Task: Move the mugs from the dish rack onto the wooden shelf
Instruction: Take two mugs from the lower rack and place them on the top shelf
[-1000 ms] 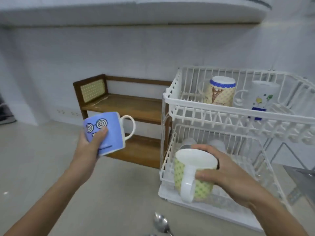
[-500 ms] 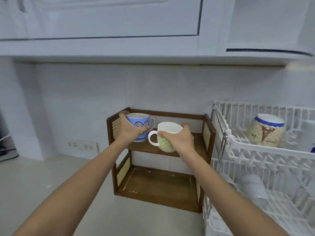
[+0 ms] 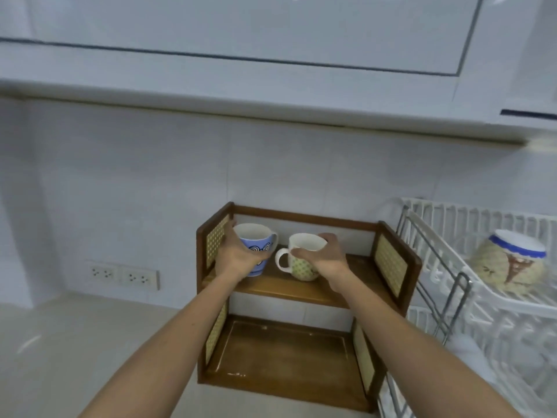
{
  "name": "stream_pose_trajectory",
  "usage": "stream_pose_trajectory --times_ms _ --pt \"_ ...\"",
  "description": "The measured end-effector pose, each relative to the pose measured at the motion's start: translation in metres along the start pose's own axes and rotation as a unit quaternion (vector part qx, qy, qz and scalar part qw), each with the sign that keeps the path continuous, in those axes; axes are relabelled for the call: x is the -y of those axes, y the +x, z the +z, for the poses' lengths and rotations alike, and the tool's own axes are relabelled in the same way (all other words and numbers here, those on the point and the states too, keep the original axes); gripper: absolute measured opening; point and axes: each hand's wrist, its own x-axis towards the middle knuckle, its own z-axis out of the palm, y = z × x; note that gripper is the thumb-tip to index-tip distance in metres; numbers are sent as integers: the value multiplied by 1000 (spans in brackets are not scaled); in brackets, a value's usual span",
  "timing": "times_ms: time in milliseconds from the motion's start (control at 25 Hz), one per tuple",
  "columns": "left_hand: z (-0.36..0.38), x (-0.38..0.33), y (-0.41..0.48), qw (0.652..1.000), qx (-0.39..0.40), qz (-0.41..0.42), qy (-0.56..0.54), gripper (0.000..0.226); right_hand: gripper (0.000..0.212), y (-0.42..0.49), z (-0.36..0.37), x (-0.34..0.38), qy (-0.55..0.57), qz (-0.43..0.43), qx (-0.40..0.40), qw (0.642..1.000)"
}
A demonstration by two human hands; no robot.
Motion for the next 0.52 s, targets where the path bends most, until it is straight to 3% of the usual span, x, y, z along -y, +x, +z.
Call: stream_pose_trajectory --times_ms 160,360,440,520 --pt "0 6 5 1000 13 3 -28 107 88 6 0 -5 1 -18 22 1000" --pt "1 10 2 1000 5 15 12 104 91 -2 -1 -5 -8 -29 33 999" --pt "1 6 -8 1000 -7 18 7 100 91 -20 -4 1 -27 -45 10 999" --pt "3 -3 -28 997 -59 42 -3 88 77 -55 -13 2 -23 -82 -29 996"
